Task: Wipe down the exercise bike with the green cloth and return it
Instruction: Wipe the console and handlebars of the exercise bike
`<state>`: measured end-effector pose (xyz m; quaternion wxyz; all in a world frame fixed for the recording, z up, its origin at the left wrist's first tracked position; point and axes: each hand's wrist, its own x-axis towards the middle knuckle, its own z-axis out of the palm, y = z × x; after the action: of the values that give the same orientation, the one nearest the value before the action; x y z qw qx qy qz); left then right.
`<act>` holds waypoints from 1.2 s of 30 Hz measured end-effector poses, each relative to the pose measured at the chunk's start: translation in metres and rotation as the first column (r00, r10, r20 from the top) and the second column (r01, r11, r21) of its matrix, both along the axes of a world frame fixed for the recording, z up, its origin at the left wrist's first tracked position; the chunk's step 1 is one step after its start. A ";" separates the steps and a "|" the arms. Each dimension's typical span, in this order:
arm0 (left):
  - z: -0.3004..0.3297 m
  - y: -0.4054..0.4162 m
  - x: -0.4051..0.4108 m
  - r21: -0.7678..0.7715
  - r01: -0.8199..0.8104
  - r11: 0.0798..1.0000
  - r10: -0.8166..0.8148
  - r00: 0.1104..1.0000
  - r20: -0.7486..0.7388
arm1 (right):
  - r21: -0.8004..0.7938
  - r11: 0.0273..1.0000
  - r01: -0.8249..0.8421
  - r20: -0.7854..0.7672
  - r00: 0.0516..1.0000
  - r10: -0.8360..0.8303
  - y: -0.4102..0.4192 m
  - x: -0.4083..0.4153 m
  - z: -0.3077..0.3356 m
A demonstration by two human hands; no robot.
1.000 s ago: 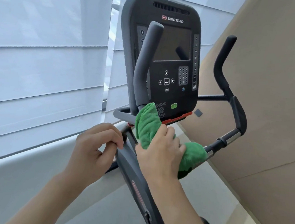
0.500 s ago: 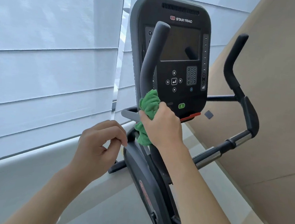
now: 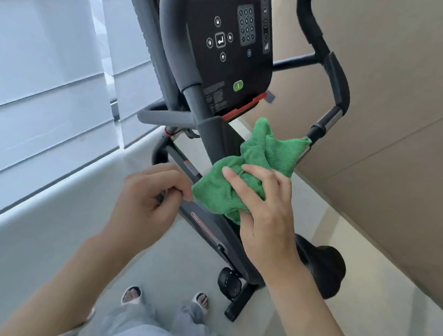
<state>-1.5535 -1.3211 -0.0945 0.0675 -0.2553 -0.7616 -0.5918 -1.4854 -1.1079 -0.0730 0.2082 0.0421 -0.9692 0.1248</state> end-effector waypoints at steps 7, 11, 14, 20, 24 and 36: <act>0.011 0.014 0.034 -0.008 0.110 0.994 -0.110 0.993 0.037 | -0.086 0.994 0.061 -0.014 0.998 -0.062 0.010 0.044 -0.011; 0.019 0.031 0.057 -0.075 0.205 0.976 -0.203 0.979 0.032 | -0.158 0.979 0.127 0.029 0.992 -0.124 0.026 0.089 -0.018; 0.016 0.053 0.079 -0.211 0.327 0.921 -0.323 0.945 0.053 | -0.226 0.957 0.183 0.078 0.983 -0.169 0.042 0.133 -0.020; 0.008 0.124 0.167 -0.397 0.567 0.722 -0.546 0.819 0.176 | -0.351 0.896 0.272 0.157 0.961 -0.230 0.078 0.245 -0.027; 0.001 0.168 0.245 -0.406 0.615 0.676 -0.609 0.777 0.163 | -0.531 0.768 0.358 0.210 0.934 -0.290 0.102 0.327 -0.030; 0.018 0.282 0.398 -0.384 0.711 0.589 -0.765 0.644 0.018 | -0.597 0.661 0.455 0.099 0.859 -0.502 0.167 0.515 -0.016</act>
<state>-1.1555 -1.0390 -0.0766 -0.1755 -0.5993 -0.6728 -0.3969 -0.9701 -0.9405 -0.0894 0.2715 -0.2777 -0.8463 0.3647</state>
